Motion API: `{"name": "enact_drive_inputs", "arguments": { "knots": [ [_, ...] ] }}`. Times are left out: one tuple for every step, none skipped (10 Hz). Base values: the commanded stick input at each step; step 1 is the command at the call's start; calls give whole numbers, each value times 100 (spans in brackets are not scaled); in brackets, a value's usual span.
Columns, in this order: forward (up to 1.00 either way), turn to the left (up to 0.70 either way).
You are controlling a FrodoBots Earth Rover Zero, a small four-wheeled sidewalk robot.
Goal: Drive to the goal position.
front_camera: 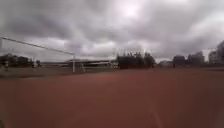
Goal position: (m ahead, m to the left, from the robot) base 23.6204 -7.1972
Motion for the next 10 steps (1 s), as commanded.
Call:
{"name": "enact_drive_inputs", "arguments": {
  "knots": [
    [70,0],
    [70,0],
    [70,0],
    [70,-18],
    [70,-35],
    [70,-35],
    [70,-35],
    [70,-35],
    [70,-35],
    [70,-35]
  ]
}}
